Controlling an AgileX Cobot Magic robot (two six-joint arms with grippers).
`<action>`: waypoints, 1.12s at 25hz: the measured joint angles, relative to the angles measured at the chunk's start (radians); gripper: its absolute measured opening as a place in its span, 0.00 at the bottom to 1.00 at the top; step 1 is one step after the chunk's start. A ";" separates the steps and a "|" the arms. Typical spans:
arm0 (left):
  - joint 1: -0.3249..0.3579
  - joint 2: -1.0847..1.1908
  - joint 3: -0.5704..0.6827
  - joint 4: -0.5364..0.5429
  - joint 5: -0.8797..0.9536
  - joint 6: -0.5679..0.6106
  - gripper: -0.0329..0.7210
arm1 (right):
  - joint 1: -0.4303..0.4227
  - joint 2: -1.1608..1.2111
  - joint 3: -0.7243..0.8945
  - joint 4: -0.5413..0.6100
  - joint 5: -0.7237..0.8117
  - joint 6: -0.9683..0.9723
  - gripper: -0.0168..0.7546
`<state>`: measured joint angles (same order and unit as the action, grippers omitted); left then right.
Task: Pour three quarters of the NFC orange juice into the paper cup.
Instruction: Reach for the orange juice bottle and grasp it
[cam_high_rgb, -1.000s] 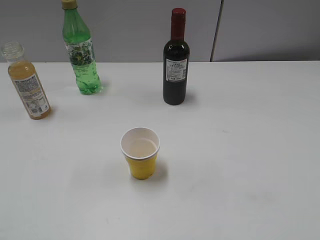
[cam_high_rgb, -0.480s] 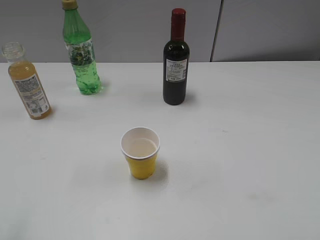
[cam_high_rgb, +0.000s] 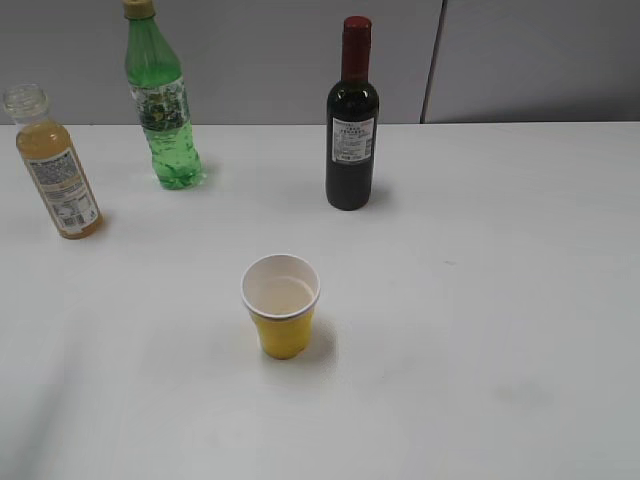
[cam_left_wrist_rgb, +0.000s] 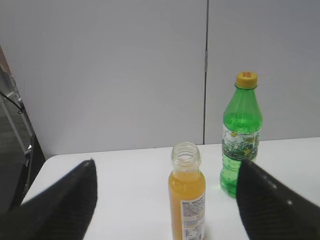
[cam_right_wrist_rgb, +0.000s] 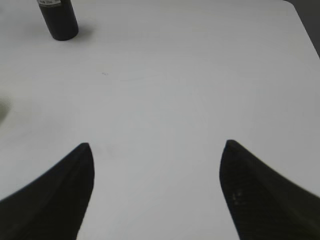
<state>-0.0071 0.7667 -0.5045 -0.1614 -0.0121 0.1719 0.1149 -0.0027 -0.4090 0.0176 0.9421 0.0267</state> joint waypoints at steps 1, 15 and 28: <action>0.000 0.029 0.019 0.000 -0.049 0.000 0.93 | 0.000 0.000 0.000 0.000 0.000 0.000 0.79; 0.000 0.496 0.187 0.171 -0.642 -0.172 0.91 | 0.000 0.000 0.000 0.000 0.000 0.000 0.79; 0.000 0.832 0.185 0.231 -0.987 -0.244 0.94 | 0.000 0.000 0.000 0.000 0.000 0.000 0.79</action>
<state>-0.0071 1.5985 -0.3199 0.0692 -0.9993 -0.0718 0.1149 -0.0027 -0.4090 0.0176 0.9421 0.0267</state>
